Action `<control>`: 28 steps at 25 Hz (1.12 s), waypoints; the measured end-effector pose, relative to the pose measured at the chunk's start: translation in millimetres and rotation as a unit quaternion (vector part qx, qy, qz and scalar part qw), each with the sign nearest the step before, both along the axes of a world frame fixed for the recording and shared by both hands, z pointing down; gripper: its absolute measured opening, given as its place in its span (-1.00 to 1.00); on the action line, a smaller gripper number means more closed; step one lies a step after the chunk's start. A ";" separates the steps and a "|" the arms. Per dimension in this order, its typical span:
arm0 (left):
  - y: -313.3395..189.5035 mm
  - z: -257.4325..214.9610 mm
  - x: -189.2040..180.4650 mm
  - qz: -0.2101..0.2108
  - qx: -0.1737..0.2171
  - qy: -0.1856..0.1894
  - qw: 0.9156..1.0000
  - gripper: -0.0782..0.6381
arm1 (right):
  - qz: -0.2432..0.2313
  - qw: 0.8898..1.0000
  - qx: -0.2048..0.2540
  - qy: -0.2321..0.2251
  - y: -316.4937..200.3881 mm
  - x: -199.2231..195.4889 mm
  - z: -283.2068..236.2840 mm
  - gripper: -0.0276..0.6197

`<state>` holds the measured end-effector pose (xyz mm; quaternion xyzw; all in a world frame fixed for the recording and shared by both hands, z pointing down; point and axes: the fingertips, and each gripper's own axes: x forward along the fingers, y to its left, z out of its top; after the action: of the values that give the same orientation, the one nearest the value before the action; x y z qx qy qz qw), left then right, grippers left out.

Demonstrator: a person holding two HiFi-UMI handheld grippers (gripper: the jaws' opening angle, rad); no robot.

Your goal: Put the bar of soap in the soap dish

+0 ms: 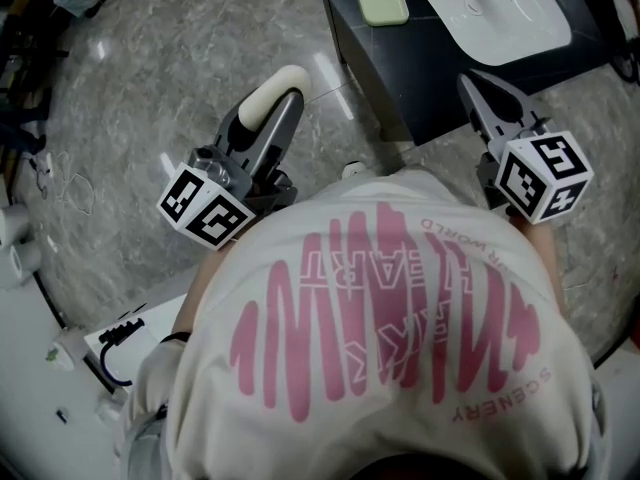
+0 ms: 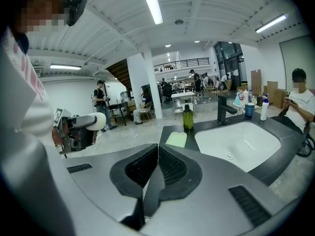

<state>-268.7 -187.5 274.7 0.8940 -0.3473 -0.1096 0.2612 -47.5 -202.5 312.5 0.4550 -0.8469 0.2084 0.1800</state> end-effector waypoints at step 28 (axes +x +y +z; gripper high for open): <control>-55.0 -8.4 110.5 -0.090 -0.006 -0.008 0.996 -0.46 | -0.107 0.994 -0.011 -0.025 -101.0 80.7 2.1 -0.86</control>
<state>-158.2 -242.5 266.3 0.8582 -0.4294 -0.1233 0.2528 33.1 -303.4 314.6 0.3543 -0.8925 0.2091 0.1849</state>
